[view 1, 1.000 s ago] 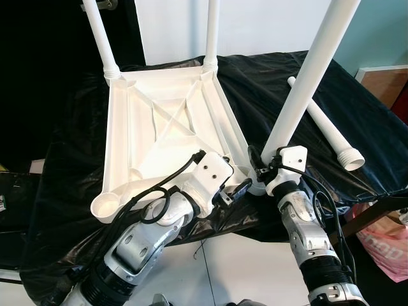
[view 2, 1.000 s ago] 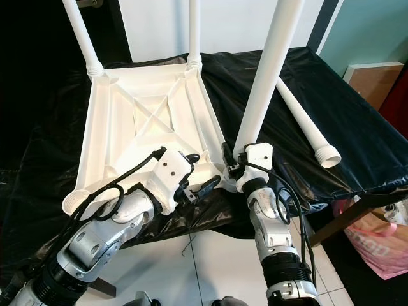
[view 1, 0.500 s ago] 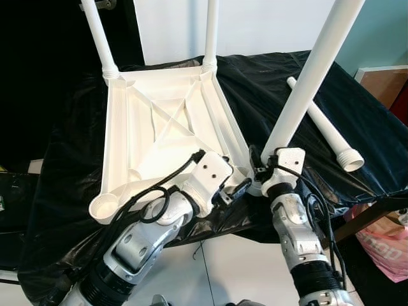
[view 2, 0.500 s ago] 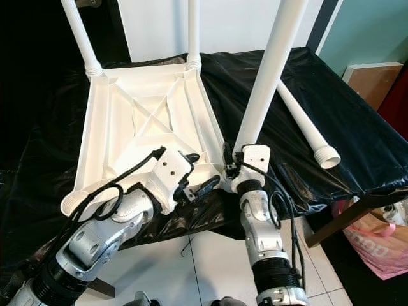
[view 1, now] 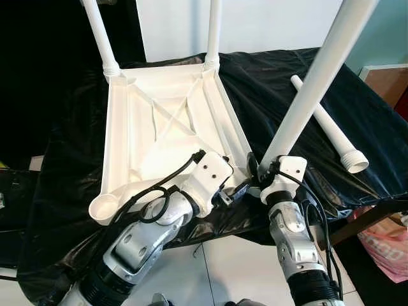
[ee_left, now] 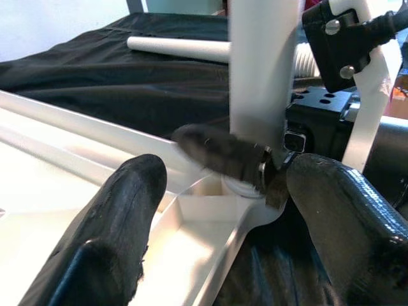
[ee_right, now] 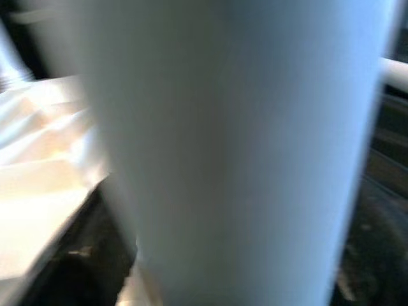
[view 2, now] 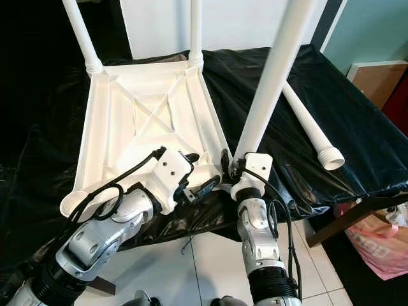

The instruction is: Building children table

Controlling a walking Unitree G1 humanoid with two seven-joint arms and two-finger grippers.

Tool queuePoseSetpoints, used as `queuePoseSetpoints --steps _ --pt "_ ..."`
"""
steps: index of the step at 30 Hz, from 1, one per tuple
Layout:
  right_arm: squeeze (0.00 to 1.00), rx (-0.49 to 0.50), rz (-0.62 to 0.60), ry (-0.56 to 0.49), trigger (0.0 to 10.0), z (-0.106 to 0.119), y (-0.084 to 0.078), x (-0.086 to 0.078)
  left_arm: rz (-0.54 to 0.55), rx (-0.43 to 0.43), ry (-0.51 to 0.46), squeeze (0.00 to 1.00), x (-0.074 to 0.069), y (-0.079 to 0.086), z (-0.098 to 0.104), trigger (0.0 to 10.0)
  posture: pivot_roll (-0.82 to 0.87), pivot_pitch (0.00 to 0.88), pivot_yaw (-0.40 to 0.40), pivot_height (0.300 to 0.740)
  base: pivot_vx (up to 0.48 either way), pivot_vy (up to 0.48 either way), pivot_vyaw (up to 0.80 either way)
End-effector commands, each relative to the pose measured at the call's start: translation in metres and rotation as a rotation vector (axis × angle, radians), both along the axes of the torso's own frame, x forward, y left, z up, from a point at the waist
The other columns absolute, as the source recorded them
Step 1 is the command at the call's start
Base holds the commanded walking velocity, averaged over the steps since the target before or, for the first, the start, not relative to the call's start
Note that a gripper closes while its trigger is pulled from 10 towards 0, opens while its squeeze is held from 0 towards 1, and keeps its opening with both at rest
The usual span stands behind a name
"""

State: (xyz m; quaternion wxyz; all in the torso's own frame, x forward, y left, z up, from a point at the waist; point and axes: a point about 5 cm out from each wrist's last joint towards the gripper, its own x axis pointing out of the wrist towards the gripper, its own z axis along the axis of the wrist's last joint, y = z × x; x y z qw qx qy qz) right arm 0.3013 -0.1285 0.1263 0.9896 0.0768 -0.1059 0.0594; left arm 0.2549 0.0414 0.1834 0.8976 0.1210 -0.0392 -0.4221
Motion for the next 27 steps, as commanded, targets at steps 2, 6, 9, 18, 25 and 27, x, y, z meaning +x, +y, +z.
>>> queuePoseSetpoints --steps 2,6,9,18,25,27 --pt "1.00 -0.009 0.060 -0.048 10.0 0.012 -0.010 0.003 -0.151 0.028 0.020 0.00 -0.007 -0.007 -0.001 10.0 0.07 0.079 -0.049 0.740 0.000 0.000 0.00" --pt "0.15 -0.084 0.167 -0.059 10.0 0.018 -0.018 0.006 -0.154 0.027 0.021 0.00 -0.007 -0.008 -0.001 10.0 0.07 0.082 -0.046 0.740 0.000 0.000 0.00" --pt "0.00 -0.141 0.260 -0.056 10.0 0.020 -0.022 0.009 -0.154 0.028 0.020 0.00 -0.006 -0.007 0.000 10.0 0.06 0.084 -0.040 0.740 0.000 0.000 0.00" --pt "0.00 -0.261 0.507 -0.036 10.0 0.029 -0.027 0.023 -0.153 0.028 0.015 0.00 -0.004 -0.007 0.002 10.0 0.06 0.086 -0.036 0.740 0.000 0.000 0.00" --pt "0.00 -0.336 0.605 0.001 8.9 0.032 -0.032 0.030 -0.147 0.025 0.011 0.00 -0.002 -0.007 0.003 10.0 0.07 0.087 -0.045 0.740 0.000 0.000 0.00" --pt "0.00 -0.354 0.616 0.012 5.5 0.031 -0.034 0.031 -0.145 0.024 0.009 0.00 -0.002 -0.006 0.003 10.0 0.07 0.087 -0.046 0.740 0.000 0.000 0.00"
